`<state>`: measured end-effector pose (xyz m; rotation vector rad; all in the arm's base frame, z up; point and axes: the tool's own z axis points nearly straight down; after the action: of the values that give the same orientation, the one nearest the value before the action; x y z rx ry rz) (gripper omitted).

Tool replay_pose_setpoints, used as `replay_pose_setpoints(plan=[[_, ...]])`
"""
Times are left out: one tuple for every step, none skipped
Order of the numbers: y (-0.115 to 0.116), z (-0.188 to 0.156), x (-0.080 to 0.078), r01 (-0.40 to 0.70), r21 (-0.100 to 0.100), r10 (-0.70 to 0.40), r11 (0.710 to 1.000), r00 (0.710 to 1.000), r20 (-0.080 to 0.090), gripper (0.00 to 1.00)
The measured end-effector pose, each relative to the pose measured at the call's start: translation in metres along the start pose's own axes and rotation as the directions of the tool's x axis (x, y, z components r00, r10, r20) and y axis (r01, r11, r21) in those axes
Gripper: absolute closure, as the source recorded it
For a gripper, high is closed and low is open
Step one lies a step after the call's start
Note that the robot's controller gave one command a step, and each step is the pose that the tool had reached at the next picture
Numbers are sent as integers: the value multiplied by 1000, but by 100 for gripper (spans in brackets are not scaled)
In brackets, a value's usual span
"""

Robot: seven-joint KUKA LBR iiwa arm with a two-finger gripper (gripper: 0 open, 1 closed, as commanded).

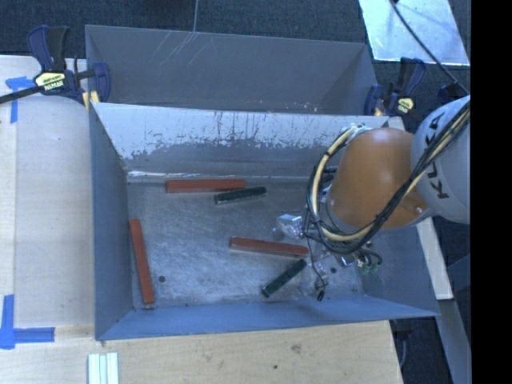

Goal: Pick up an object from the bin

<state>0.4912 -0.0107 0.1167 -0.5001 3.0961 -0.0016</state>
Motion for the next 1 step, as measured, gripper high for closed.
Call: replay_pose_setpoints(plan=[[0,48,1,17,-1,-17,1000,1000,1,0]])
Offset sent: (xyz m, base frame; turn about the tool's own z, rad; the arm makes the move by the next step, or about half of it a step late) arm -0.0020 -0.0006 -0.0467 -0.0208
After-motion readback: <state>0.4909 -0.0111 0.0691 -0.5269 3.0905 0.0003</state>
